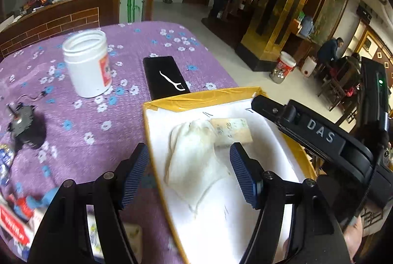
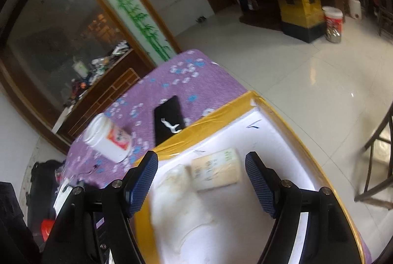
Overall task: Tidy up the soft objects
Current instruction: 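Grasp the black snack bag with the left gripper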
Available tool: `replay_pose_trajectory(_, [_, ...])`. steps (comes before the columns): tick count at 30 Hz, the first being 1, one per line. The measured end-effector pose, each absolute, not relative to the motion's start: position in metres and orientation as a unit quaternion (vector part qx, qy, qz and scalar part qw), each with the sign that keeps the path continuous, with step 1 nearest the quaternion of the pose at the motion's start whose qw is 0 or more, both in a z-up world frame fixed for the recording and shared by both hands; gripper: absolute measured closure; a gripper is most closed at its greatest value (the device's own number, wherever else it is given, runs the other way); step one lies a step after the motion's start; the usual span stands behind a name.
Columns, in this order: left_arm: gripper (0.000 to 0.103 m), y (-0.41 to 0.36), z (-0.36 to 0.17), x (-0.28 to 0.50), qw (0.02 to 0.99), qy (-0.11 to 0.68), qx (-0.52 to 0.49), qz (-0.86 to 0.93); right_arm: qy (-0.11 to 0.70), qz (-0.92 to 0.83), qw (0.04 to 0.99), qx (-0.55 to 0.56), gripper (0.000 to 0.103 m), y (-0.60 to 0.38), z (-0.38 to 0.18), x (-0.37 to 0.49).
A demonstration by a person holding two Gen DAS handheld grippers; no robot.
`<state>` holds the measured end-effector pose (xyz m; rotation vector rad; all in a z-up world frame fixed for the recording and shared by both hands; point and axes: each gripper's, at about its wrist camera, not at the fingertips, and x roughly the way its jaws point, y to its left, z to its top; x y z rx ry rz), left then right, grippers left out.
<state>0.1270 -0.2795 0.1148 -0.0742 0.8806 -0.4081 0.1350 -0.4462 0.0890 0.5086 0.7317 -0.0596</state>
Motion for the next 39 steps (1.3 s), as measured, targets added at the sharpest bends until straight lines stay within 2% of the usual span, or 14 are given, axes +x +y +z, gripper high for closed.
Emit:
replay_pose_trajectory(6, [0.035,-0.253,0.13,0.091,0.894,0.398,-0.036,-0.204,0.337,0.01,0.917,0.212,0.025,-0.408,0.112,0.105])
replay_pose_trajectory(14, [0.035,-0.211,0.132,0.051,0.903,0.375,-0.031,-0.207,0.341,0.063,0.92,0.181,0.025,-0.356,0.114,0.08])
replay_pose_trajectory(25, [0.035,-0.082,0.124,0.005,0.919,0.362,-0.095,-0.125,0.345,0.156,0.92,0.104,0.023,-0.268,0.09,0.056])
replay_pose_trajectory(33, [0.035,0.025,0.083,0.03,0.9,0.397,-0.179,0.027,0.353,0.224,0.903,0.097,0.023,-0.244,0.066,0.055])
replay_pose_trajectory(39, [0.035,0.052,0.045,0.064,0.869,0.433,-0.23,0.071,0.346,0.226,0.905,0.104,0.023,-0.246,0.066,0.053])
